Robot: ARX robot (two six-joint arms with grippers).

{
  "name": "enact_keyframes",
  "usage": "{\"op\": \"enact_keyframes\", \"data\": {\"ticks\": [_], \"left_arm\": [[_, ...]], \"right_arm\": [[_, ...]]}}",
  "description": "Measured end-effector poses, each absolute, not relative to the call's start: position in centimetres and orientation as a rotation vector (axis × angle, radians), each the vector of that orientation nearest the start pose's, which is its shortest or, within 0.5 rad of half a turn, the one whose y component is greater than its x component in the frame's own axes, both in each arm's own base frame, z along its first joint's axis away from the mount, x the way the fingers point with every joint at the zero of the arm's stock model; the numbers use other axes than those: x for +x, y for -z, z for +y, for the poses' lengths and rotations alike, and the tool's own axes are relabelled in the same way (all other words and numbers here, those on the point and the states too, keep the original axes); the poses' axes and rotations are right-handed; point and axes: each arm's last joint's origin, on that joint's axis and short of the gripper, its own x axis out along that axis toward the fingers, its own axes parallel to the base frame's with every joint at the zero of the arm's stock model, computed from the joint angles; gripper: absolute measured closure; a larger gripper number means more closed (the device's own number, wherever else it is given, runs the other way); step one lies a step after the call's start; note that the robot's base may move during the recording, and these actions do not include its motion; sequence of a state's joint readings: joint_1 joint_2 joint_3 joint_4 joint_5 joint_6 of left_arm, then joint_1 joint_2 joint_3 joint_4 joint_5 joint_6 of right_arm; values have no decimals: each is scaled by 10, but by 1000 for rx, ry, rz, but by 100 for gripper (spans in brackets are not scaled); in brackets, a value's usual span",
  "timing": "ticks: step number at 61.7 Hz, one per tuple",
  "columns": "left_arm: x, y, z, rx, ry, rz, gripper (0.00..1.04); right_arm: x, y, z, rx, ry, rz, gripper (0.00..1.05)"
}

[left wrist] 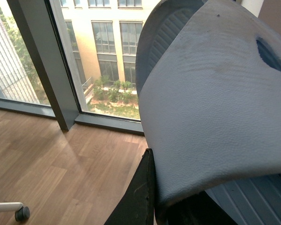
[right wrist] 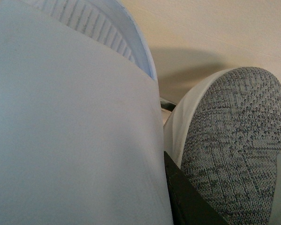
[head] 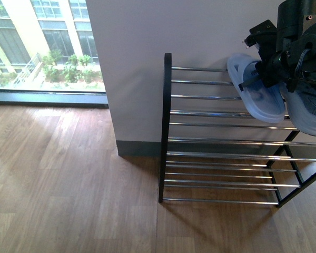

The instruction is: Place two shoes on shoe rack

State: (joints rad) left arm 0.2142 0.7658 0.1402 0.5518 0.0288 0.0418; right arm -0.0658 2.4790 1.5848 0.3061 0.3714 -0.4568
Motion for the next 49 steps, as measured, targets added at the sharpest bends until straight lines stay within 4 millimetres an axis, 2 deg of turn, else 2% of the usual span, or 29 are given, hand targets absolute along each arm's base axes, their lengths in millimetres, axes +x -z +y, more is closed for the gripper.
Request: {"op": "enact_keyframes", "data": {"ticks": [9,11,25,32,41,49], "left_arm": [[156,-185,33,33,-184,77,102],[156,-185,33,33,-184,77,102],[156,-185,33,33,-184,77,102],[156,-185,33,33,-184,77,102],[156,-185,33,33,-184,77,102],[156,-185,33,33,-184,77,102]], "right_arm": [[504,-58,-44,-525,277,702,103],[504,-57,-43,-515,275,705,100],[503,-66,-44,-525,252,701,69],[502,-80,-45,-441,183,732,53],[492,-119,-50,-218,55,789,32],[472,-174,-64,-125,34,752,10]]}}
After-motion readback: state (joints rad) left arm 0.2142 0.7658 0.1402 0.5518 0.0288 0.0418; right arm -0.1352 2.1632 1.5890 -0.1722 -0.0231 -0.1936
